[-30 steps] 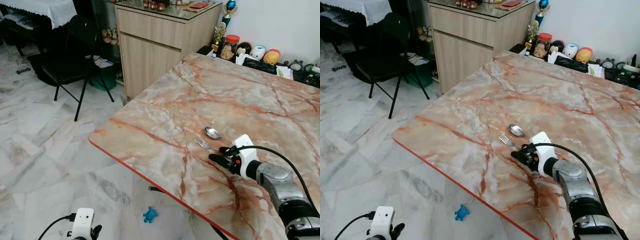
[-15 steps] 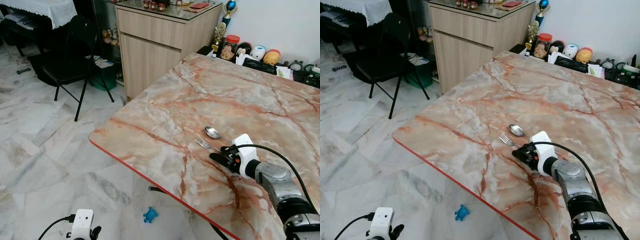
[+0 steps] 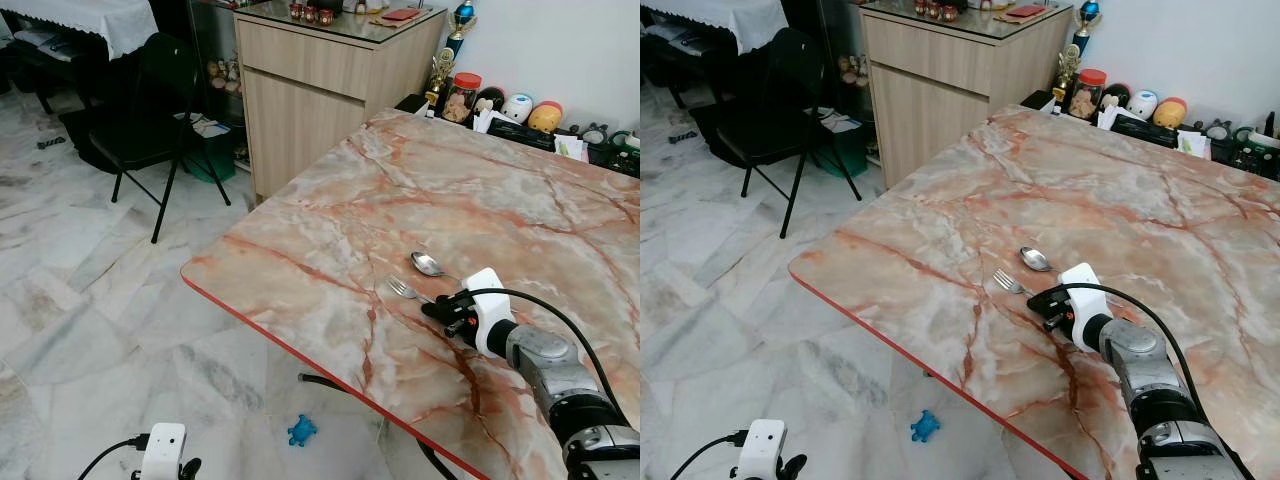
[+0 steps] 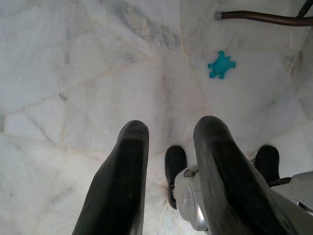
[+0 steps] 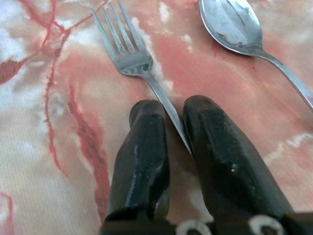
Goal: Setting the table
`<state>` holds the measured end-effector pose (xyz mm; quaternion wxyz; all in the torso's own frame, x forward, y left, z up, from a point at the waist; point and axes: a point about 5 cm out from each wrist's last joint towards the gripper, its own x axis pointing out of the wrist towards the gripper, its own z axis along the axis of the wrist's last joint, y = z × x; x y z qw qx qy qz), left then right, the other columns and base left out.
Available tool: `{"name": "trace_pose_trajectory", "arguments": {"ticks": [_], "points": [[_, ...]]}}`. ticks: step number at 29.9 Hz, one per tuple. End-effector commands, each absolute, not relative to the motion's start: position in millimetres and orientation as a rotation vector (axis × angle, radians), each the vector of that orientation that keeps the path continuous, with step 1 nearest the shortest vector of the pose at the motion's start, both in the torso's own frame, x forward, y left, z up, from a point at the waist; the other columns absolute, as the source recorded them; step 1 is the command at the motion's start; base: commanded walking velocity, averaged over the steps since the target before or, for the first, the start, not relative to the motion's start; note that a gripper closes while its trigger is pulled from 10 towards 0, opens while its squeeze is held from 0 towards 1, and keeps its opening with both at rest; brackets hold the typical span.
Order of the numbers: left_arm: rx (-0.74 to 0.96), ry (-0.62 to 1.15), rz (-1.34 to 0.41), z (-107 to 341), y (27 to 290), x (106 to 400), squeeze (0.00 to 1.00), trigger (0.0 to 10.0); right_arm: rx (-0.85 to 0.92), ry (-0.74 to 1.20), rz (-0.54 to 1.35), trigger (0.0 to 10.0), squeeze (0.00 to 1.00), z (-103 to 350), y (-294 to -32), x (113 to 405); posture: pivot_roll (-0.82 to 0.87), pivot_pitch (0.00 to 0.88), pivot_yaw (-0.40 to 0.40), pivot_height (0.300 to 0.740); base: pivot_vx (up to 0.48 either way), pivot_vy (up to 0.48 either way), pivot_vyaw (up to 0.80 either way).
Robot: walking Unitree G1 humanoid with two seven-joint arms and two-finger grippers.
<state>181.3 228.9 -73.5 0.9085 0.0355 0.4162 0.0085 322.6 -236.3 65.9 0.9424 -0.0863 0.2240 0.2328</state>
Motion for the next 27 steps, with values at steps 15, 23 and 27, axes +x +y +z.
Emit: {"name": "trace_pose_trajectory", "arguments": {"ticks": [15, 23, 27], "points": [[0.071, 0.885, 0.012, -77.0, 226.8, 176.0, 0.0, 10.0, -0.168, 0.453, 0.507, 0.0, 0.0, 59.9, -223.6, 322.4, 0.14, 0.005, -0.032, 0.74, 0.0, 0.0, 0.0], [0.083, 0.869, 0.033, -76.5, 227.7, 175.8, 0.0, 10.0, -0.103, 0.282, 0.599, 10.0, 0.0, 72.3, -191.0, 325.7, 0.14, 0.0, -0.04, 0.74, 0.0, 0.0, 0.0], [0.09, 0.86, 0.047, -75.9, 229.6, 175.5, 0.0, 10.0, -0.064, 0.161, 0.516, 10.0, 0.0, 83.6, -182.5, 328.4, 0.14, 0.0, -0.042, 0.74, 0.0, 0.0, 0.0]]}}
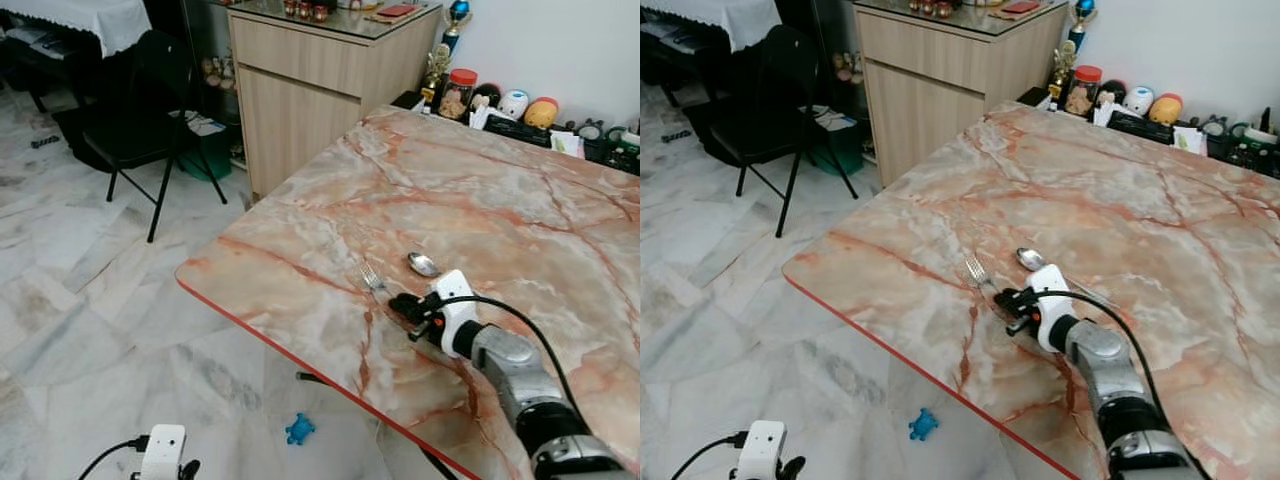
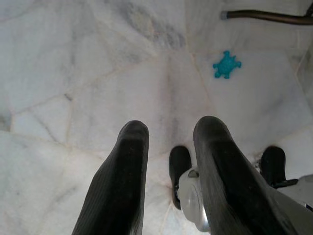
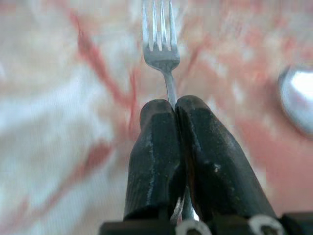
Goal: Setting the table
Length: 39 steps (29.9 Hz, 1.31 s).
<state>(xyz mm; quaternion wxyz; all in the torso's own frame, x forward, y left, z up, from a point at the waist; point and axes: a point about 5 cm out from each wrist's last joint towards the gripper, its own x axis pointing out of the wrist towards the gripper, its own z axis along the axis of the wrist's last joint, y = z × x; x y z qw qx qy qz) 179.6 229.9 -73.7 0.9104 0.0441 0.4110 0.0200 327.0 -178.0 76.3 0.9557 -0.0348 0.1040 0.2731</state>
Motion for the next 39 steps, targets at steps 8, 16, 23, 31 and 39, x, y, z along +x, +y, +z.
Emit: {"name": "trace_pose_trajectory", "arguments": {"ticks": [8, 16, 23, 31, 39], "points": [[0.095, 0.83, 0.057, -73.9, 228.8, 178.8, 0.0, 10.0, 0.023, -0.07, 0.179, 10.0, 0.0, 101.2, -190.0, 318.3, 0.13, 0.0, -0.048, 0.74, 0.0, 0.0, 0.0], [0.102, 0.821, 0.051, -73.7, 226.1, 179.9, 0.0, 10.0, 0.031, -0.143, -0.082, 10.0, 0.0, 92.1, -204.9, 284.7, 0.13, 0.0, -0.049, 0.74, 0.0, 0.0, 0.0], [0.113, 0.813, 0.045, -72.9, 226.1, 181.2, 0.0, 10.0, 0.056, -0.156, -0.06, 10.0, 0.0, 93.8, -200.6, 273.0, 0.12, 0.0, -0.05, 0.74, 0.0, 0.0, 0.0], [0.118, 0.792, 0.085, -71.8, 230.3, 179.9, 0.0, 10.0, 0.077, -0.17, -0.055, 10.0, 0.0, 98.6, -192.7, 275.8, 0.13, 0.0, -0.055, 0.74, 0.0, 0.0, 0.0], [0.104, 0.798, 0.13, -72.3, 236.1, 176.3, 0.0, 10.0, 0.084, -0.201, -0.057, 10.0, 0.0, 106.8, -188.9, 280.1, 0.13, 0.0, -0.056, 0.74, 0.0, 0.0, -0.06]]}}
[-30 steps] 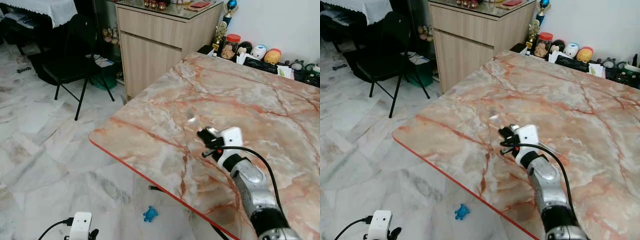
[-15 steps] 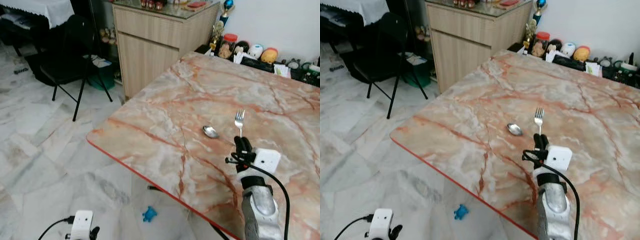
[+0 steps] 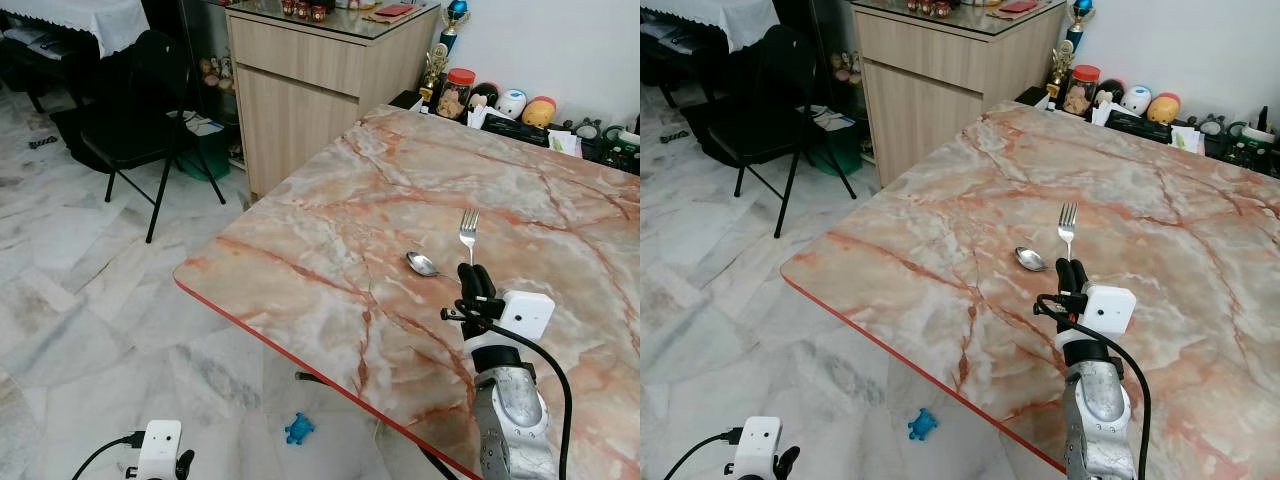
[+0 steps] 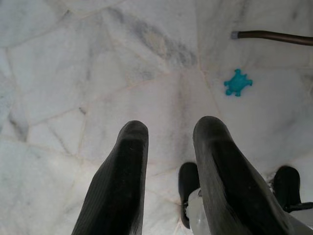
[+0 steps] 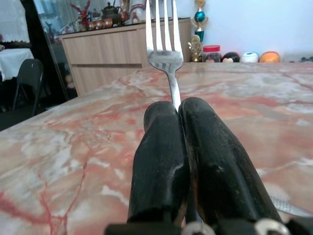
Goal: Setting the table
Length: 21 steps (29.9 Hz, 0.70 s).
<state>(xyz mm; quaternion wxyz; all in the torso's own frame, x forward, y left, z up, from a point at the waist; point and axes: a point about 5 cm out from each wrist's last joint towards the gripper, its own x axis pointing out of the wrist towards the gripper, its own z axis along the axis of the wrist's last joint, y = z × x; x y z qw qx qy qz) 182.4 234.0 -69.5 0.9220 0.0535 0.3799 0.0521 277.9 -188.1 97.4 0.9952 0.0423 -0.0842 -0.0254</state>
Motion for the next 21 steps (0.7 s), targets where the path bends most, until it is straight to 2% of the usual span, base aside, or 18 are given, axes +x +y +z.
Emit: {"name": "trace_pose_trajectory", "arguments": {"ticks": [1, 19, 21], "points": [[0.107, 0.795, 0.134, -72.0, 236.5, 176.4, 0.0, 10.0, 0.076, -0.198, -0.058, 10.0, 0.0, 106.6, -189.0, 280.4, 0.13, 0.0, -0.056, 0.74, 0.0, 0.0, -0.77], [0.134, 0.756, 0.175, -66.2, 245.4, 181.5, 0.0, 10.0, 0.063, -0.208, -0.058, 10.0, 0.0, 108.7, -184.7, 285.5, 0.14, 0.0, -0.053, 0.74, 0.0, -0.013, -0.77], [0.134, 0.753, 0.175, -65.7, 245.5, 182.2, 0.0, 10.0, 0.063, -0.226, -0.06, 10.0, 0.0, 111.1, -185.0, 286.0, 0.14, 0.0, -0.053, 0.74, 0.0, -0.244, 0.0]]}}
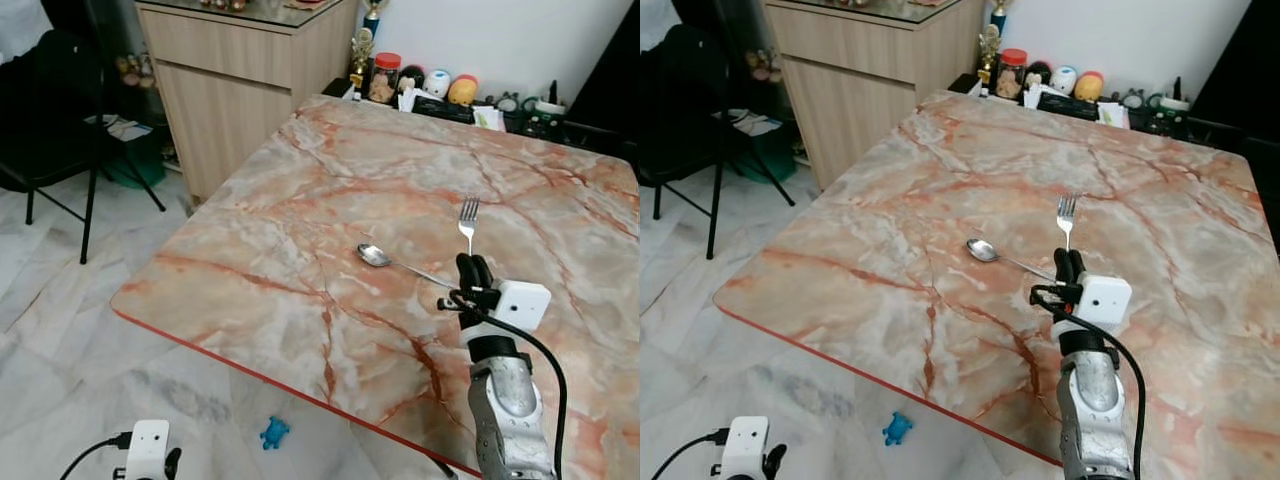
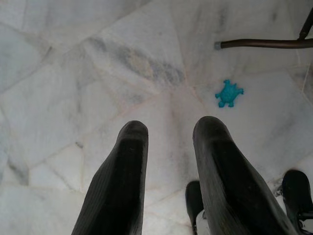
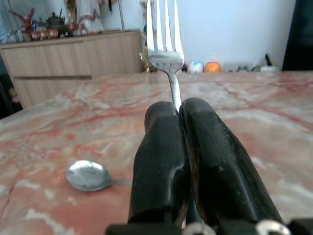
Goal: Setting the table
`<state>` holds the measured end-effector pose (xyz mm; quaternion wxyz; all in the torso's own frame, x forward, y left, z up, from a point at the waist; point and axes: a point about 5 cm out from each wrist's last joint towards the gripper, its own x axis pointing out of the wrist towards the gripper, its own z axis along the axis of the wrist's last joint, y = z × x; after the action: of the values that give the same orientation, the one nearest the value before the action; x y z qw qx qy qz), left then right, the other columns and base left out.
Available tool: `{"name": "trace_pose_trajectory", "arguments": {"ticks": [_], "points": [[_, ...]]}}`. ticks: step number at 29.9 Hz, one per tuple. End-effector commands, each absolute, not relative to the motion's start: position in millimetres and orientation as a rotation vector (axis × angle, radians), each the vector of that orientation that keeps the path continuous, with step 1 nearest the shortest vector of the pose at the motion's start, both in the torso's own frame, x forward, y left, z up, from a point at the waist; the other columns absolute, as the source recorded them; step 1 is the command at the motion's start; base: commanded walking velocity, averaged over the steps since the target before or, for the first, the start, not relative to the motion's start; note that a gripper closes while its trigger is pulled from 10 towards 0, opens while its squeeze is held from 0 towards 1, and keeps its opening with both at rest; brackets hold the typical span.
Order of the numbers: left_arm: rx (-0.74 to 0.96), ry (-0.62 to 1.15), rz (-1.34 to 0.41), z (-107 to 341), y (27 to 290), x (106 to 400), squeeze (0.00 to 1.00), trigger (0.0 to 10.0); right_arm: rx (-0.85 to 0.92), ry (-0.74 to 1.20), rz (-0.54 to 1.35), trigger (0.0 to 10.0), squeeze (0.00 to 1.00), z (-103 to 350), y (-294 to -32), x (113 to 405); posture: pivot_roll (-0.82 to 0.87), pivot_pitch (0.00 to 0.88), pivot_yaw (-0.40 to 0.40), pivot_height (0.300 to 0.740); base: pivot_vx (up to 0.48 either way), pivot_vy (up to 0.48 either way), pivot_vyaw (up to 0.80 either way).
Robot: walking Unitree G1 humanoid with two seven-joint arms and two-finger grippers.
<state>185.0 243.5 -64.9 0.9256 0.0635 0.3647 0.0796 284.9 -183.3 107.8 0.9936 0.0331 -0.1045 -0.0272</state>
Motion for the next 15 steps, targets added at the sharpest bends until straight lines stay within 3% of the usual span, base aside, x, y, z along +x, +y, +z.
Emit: {"name": "trace_pose_trajectory", "arguments": {"ticks": [1, 13, 15], "points": [[0.134, 0.752, 0.175, -65.6, 245.5, 182.5, 0.0, 10.0, 0.061, -0.238, -0.061, 10.0, 0.0, 112.4, -185.3, 286.1, 0.14, 0.0, -0.053, 0.74, 0.0, -0.244, 0.0], [0.138, 0.732, 0.175, -63.6, 244.0, 186.3, 0.0, 10.0, 0.056, -0.264, -0.088, 10.0, 0.0, 117.9, -190.0, 290.1, 0.14, 0.0, -0.059, 0.74, 0.0, -0.246, 0.0], [0.14, 0.722, 0.177, -62.5, 243.9, 187.8, 0.0, 10.0, 0.045, -0.267, -0.094, 10.0, 0.0, 118.8, -191.1, 291.0, 0.14, 0.0, -0.06, 0.74, 0.0, -0.247, -0.49]]}}
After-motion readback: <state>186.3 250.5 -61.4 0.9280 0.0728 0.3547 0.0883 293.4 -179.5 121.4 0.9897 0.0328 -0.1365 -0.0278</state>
